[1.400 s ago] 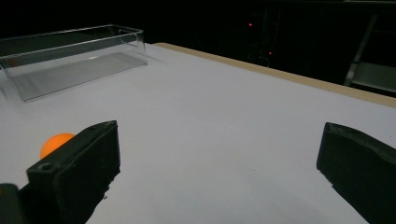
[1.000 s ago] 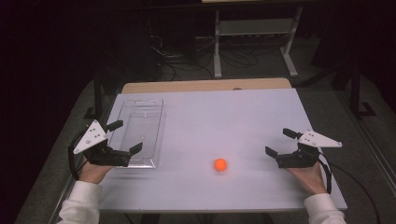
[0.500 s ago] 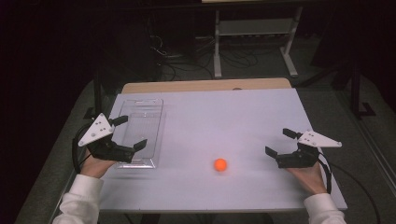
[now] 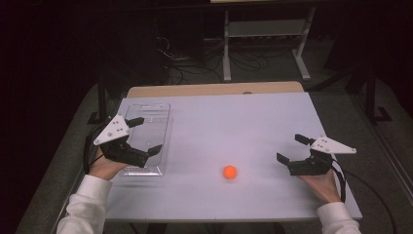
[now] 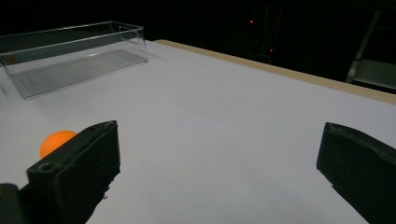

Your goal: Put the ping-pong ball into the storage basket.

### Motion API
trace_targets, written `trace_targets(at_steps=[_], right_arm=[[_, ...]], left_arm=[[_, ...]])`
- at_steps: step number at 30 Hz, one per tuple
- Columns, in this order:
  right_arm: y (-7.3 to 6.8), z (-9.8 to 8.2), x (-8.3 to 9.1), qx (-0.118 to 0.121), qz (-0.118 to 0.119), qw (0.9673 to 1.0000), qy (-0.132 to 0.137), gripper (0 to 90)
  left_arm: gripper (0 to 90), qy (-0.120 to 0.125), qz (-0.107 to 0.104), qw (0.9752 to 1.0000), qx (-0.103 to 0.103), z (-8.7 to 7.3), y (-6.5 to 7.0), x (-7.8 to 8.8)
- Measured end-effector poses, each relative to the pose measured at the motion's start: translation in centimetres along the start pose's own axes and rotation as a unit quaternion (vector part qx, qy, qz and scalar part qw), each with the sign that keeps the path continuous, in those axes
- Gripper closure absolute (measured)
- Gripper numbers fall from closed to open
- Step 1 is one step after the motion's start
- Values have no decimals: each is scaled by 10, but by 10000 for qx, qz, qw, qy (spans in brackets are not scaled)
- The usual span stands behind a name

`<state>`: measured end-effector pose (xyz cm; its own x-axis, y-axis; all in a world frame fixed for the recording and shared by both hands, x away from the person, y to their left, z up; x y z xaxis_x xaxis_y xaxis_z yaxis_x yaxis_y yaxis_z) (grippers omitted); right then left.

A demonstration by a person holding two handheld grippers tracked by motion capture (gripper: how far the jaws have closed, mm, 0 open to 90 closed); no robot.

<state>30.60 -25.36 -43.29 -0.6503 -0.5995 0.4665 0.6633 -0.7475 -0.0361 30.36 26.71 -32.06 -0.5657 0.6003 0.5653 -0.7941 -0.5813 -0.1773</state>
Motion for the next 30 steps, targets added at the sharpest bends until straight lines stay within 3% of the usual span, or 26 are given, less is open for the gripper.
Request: trace_targets(at_steps=[15, 30], right_arm=[[0, 0, 1, -42, 4, 10000, 19, 0], [-1, 0, 0, -7, 12, 10000, 4, 0]], left_arm=[[0, -209, -180, 9993, -249, 15, 6, -11], [0, -464, -357, 9968, -548, 31, 15, -28]])
Point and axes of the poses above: each handheld gripper's, and its own axes: x roughly backward along the jaws, z roughly out of its top, y roughly to its right, the point moved 1 cm from there along -x, roughly forward along the jaws, and after that the axes turned 12 degrees about -y, right-handed, at the moved point
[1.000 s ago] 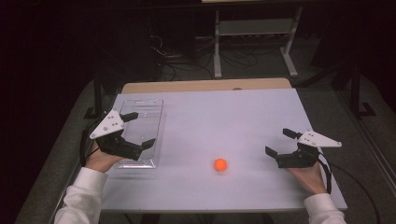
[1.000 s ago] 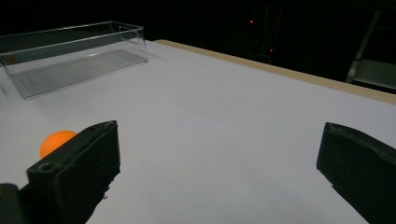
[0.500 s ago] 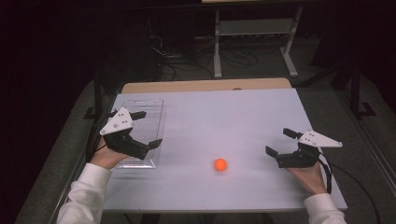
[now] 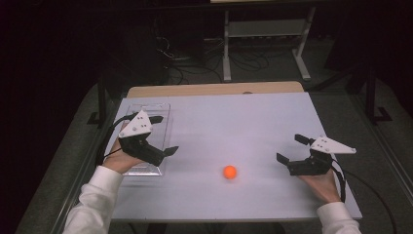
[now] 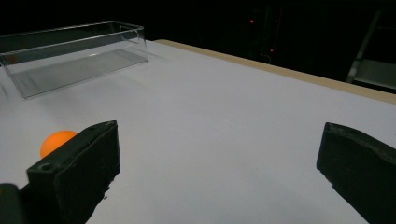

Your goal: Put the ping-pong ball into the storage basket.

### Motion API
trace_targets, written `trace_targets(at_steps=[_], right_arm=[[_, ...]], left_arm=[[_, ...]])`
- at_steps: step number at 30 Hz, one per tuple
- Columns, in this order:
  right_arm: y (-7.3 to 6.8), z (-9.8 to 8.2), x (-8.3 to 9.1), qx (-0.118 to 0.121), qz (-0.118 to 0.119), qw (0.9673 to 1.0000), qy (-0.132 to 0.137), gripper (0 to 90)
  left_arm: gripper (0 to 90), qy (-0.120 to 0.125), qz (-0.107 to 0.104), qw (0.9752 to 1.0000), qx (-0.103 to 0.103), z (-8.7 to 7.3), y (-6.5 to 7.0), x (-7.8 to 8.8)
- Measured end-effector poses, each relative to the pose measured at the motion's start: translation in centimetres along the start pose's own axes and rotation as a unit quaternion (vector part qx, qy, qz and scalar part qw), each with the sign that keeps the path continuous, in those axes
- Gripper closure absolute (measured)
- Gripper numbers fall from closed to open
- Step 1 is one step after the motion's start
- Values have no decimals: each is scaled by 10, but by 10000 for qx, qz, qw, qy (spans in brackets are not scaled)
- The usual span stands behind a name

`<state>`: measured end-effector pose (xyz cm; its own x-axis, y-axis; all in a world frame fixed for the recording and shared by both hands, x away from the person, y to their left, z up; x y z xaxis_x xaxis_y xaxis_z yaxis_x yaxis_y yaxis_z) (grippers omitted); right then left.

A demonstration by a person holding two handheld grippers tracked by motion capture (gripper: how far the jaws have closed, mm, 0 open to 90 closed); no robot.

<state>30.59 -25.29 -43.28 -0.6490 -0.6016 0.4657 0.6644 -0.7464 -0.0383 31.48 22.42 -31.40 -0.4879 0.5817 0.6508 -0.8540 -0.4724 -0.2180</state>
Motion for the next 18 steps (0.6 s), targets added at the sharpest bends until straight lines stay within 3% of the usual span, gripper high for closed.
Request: trace_targets(at_steps=[18], right_arm=[[-1, 0, 0, -9, 8, 10000, -4, 0]], left_arm=[[0, -253, -243, 9990, -270, 22, 9, -18]])
Point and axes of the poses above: each handheld gripper's, and its own axes: x roughly backward along the jaws, z roughly out of its top, y roughly to its right, the point moved 1 cm from there along -x, roughly forward along the jaws, and after that the axes turned 12 degrees about -y, right-handed, at the moved point
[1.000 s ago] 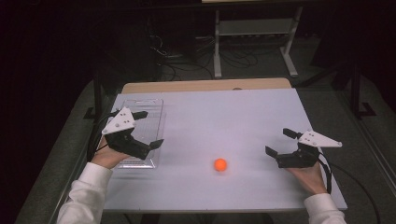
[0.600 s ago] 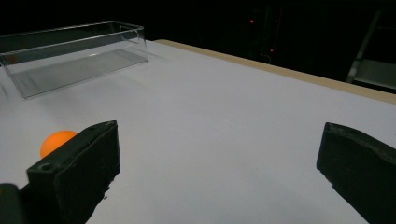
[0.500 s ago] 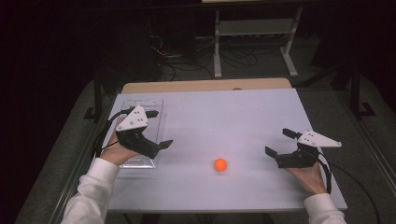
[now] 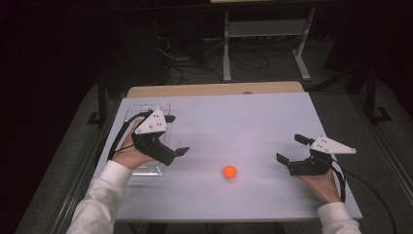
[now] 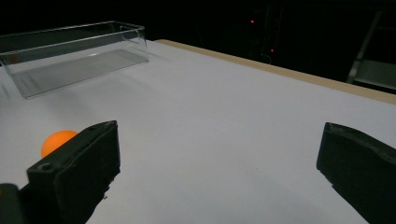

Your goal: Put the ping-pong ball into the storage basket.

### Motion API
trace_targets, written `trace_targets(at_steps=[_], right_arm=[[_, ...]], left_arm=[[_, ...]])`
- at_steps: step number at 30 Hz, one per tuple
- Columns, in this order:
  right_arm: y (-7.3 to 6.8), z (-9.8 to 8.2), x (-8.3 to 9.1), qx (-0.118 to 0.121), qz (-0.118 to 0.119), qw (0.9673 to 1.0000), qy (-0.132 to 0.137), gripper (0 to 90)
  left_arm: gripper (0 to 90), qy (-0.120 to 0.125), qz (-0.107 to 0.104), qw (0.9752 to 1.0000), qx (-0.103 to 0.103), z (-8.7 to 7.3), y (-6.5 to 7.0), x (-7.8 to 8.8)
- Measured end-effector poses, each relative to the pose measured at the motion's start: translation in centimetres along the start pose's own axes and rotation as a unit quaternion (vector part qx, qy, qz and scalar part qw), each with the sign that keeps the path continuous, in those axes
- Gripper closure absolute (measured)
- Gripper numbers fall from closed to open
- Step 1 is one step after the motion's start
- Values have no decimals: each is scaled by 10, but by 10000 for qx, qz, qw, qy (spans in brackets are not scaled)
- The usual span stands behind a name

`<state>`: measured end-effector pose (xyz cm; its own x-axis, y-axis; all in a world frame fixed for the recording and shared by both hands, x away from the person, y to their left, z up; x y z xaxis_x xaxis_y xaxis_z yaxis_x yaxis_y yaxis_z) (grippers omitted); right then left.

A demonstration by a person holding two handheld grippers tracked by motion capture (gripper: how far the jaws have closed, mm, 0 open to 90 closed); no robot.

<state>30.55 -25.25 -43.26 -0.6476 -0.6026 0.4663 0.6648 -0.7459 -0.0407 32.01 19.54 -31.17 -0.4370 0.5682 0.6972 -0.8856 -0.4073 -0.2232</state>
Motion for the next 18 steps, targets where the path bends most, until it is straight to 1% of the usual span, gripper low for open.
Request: trace_targets(at_steps=[6, 13, 18], right_arm=[[0, 0, 1, 0, 1, 10000, 6, 0], [-1, 0, 0, 3, 9, 10000, -4, 0], [0, 0, 0, -3, 9, 10000, 2, 0]], left_arm=[[0, -138, -59, 9998, -90, 4, 3, -6], [0, -198, -131, 9996, -178, 10, 6, -13], [0, -296, -180, 9991, -257, 13, 9, -19]])
Point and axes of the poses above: each handheld gripper's, and its own axes: x roughly backward along the jaws, z roughly out of its top, y roughly to its right, the point moved 1 cm from there along -x, roughly forward along the jaws, and after that the axes turned 12 degrees about -y, right-handed, at the moved point
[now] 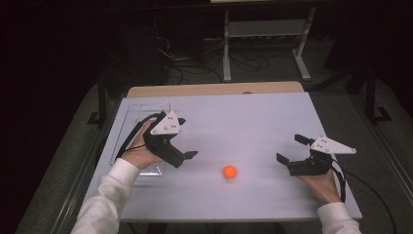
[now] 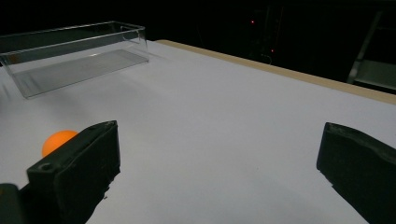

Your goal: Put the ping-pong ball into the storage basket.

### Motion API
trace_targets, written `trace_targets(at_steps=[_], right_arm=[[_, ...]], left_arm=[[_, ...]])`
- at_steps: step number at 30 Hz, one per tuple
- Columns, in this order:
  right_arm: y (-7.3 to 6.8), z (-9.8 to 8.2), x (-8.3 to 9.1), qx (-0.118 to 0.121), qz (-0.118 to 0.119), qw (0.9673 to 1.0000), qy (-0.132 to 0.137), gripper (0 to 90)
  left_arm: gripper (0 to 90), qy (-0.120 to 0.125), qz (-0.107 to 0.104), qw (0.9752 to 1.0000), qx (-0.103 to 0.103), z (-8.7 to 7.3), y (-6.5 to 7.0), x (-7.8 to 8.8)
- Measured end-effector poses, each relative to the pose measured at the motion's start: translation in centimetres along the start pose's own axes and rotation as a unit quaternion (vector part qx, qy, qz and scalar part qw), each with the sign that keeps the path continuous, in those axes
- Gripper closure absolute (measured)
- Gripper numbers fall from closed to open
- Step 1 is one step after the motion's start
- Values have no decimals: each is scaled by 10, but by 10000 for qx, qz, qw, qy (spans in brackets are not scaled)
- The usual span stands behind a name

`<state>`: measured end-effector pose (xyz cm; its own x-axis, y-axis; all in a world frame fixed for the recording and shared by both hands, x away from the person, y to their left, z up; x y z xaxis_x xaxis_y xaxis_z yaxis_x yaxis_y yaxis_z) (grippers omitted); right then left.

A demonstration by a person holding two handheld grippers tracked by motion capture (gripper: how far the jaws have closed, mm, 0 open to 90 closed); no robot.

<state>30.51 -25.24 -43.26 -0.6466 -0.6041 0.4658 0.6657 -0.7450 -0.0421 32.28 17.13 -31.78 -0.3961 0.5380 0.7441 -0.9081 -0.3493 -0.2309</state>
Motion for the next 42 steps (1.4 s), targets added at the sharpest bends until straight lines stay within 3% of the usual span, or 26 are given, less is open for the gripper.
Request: trace_targets(at_steps=[19, 42], right_arm=[[-1, 0, 1, 20, 7, 10000, -1, 0], [-2, -1, 0, 62, 17, 10000, -64, 0]], left_arm=[[0, -198, -255, 9991, -273, 21, 7, -22], [0, -499, -509, 9966, -419, 27, 14, -46]])
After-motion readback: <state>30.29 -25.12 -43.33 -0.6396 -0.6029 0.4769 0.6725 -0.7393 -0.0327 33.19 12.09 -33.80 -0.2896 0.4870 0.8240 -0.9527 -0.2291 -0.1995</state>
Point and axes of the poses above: each handheld gripper's, and its own axes: x roughly backward along the jaws, z roughly out of its top, y roughly to its right, the point moved 1 cm from there along -x, roughly forward along the jaws, and after that the axes turned 12 degrees about -y, right-handed, at the moved point
